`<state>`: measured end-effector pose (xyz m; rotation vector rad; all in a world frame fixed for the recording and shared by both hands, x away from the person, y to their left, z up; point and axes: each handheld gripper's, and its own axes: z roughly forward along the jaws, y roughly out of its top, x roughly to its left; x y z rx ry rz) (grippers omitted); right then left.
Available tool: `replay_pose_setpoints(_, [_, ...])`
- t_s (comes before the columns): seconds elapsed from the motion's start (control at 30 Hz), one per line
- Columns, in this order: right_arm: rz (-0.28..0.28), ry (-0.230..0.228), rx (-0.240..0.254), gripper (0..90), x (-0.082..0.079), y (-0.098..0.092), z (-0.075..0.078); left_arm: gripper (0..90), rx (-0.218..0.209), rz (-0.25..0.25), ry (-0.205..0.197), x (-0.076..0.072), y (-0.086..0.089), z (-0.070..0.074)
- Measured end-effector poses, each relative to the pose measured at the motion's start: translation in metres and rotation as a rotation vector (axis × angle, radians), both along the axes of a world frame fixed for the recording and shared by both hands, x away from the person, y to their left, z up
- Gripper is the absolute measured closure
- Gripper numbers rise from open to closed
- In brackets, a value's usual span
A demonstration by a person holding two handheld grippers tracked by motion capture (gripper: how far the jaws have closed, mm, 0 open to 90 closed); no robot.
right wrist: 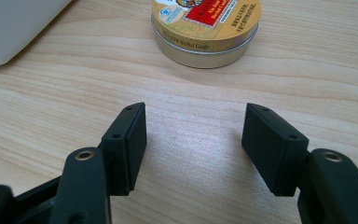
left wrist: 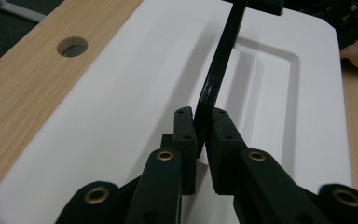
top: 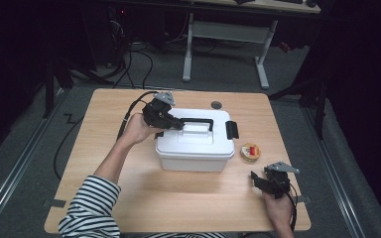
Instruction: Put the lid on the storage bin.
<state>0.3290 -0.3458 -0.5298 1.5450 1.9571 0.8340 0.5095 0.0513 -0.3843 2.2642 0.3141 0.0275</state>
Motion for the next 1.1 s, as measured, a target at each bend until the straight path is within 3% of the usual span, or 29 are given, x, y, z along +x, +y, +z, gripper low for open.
replay_pose_setpoints(1.1, [0.001, 0.001, 0.000, 40.1, 0.0000, 0.0002, 0.0000, 83.6, -0.013, -0.037, -0.021, -0.0008, 0.0016, 0.0011])
